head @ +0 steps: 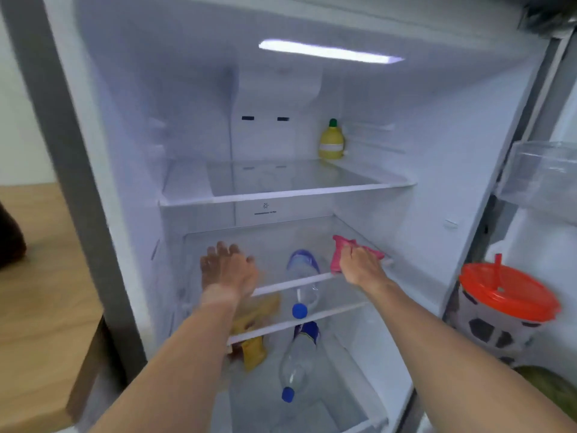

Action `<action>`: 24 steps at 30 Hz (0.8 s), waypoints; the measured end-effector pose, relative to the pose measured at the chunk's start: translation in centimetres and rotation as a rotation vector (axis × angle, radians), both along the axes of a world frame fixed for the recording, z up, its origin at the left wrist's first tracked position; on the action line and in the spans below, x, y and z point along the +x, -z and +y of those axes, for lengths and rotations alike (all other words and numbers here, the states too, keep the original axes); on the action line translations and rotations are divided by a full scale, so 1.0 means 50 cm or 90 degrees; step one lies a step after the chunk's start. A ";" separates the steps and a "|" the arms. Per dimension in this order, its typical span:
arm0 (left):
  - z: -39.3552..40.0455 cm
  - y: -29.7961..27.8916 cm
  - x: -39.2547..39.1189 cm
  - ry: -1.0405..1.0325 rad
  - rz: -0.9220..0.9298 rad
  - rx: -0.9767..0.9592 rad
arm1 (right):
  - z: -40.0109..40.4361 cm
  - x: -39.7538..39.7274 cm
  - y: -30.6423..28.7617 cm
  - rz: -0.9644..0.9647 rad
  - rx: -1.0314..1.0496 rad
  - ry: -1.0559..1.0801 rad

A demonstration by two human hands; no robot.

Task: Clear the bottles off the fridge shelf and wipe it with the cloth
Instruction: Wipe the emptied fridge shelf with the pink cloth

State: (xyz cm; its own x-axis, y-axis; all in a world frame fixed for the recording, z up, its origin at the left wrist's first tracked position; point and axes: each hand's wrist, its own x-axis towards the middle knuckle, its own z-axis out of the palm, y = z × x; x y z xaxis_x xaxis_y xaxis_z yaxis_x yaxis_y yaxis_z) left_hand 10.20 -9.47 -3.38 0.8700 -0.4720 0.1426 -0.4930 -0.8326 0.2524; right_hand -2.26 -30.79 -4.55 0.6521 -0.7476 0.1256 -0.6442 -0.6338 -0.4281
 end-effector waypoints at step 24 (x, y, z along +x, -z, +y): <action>-0.077 0.097 0.188 -0.087 0.010 0.029 | -0.179 0.284 0.067 0.132 0.005 -0.135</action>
State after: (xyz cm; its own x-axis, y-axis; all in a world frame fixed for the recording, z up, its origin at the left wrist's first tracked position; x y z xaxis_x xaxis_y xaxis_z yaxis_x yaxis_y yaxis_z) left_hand 19.59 -13.33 -8.21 0.9286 -0.3546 0.1090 -0.3704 -0.9025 0.2198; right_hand 11.95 -39.73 -7.90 0.8046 -0.5929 -0.0319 -0.5724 -0.7603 -0.3071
